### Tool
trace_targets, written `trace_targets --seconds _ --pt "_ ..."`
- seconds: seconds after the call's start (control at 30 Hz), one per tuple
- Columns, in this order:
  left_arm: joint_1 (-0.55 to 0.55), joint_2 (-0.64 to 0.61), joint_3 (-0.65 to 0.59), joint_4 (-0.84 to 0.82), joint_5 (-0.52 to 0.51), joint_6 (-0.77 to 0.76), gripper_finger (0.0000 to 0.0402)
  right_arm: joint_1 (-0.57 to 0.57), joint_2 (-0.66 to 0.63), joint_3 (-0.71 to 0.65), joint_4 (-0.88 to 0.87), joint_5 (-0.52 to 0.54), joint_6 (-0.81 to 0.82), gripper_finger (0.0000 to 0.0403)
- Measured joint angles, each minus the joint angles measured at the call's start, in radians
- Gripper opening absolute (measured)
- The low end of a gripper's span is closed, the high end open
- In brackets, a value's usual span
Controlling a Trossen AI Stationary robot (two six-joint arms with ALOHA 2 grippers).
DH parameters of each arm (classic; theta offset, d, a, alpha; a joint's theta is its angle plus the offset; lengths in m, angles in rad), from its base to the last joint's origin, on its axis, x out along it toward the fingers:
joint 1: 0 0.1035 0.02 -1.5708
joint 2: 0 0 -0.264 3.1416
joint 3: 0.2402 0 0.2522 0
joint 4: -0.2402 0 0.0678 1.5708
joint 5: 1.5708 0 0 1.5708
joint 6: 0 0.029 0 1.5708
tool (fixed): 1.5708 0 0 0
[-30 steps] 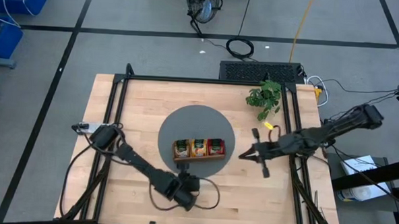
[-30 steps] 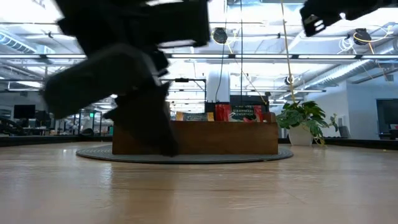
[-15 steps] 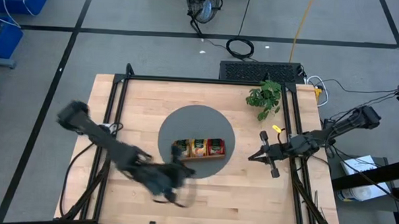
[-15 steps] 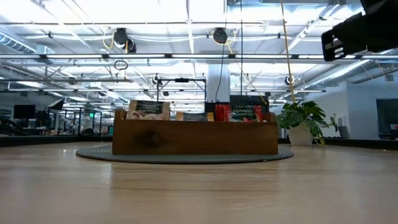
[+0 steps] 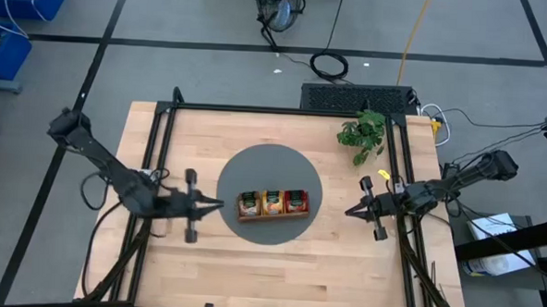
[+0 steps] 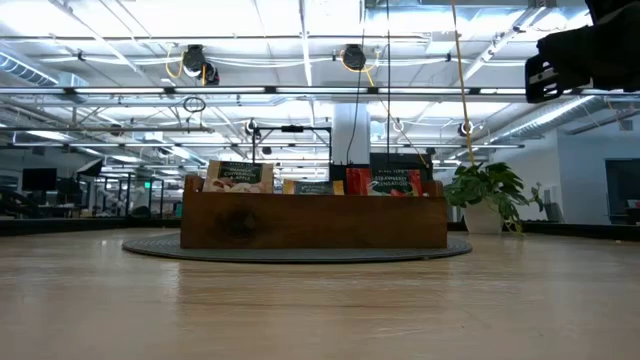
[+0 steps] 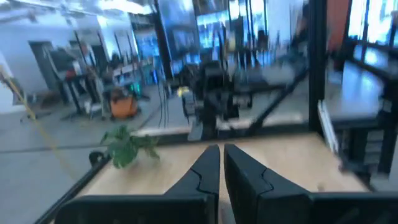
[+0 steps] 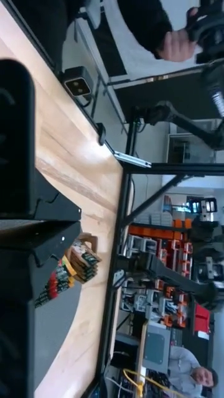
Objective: Pick & Place Tea
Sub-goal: Return to Home Position
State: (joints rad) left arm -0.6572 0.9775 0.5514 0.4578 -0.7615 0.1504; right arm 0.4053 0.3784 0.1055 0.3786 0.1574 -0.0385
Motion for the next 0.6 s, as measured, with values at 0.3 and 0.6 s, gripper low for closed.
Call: trace_targets --seconds 0.3,0.6 --pt "0.012 -0.194 -0.282 0.098 -0.010 -0.033 0.0030 -0.001 -0.128 0.000 -0.106 0.000 0.008 0.0000" --pt "0.224 -0.194 -0.439 0.261 0.164 -0.058 0.0030 -0.114 -0.129 -0.070 -0.041 0.083 -0.027 0.0000"
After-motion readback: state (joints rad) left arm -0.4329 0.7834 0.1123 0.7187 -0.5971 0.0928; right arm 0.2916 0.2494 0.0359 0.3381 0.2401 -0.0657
